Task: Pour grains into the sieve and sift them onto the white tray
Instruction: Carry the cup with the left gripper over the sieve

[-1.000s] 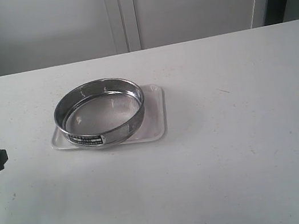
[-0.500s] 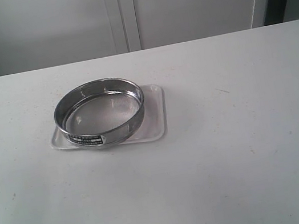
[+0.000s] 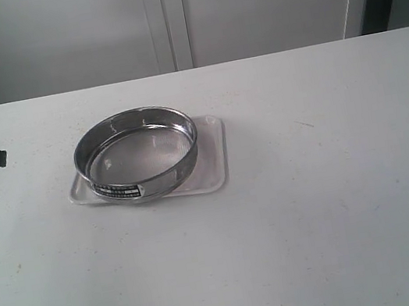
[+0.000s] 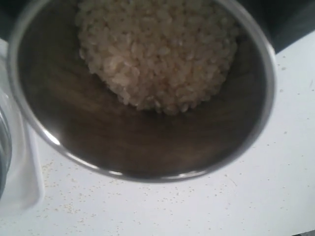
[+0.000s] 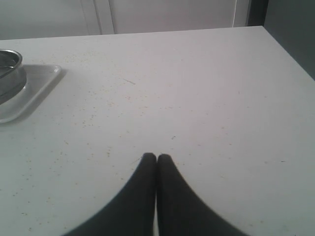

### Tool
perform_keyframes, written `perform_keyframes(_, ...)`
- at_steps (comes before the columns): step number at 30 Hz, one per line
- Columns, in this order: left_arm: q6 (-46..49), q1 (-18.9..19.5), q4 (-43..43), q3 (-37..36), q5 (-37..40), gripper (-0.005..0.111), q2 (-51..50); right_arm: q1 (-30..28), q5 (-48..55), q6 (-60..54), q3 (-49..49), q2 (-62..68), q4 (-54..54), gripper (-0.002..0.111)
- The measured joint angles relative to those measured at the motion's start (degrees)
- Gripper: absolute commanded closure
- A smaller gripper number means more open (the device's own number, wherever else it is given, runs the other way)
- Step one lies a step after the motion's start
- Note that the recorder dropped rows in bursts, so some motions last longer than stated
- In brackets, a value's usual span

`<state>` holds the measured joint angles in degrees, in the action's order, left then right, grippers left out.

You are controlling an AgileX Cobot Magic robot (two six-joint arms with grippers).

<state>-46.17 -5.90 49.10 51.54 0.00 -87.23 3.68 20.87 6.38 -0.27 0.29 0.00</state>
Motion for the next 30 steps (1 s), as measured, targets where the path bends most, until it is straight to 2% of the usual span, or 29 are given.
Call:
perform_keyframes(7,1.0,-1.9,0.8,5.7,5.4,0.107,-2.8,0.0,0.0,0.0,0.0,0.0,0.0,0.108)
perform_keyframes(14,7.2,-4.8,1.3,10.2,9.5,0.107,-4.6,0.0,0.0,0.0,0.0,0.0,0.0,0.108)
perform_keyframes(23,9.6,-9.4,0.9,18.4,10.0,0.107,-12.5,0.0,0.0,0.0,0.0,0.0,0.0,0.108)
perform_keyframes(30,20.7,-14.1,0.8,26.9,15.7,0.107,-18.7,0.0,0.0,0.0,0.0,0.0,0.0,0.108)
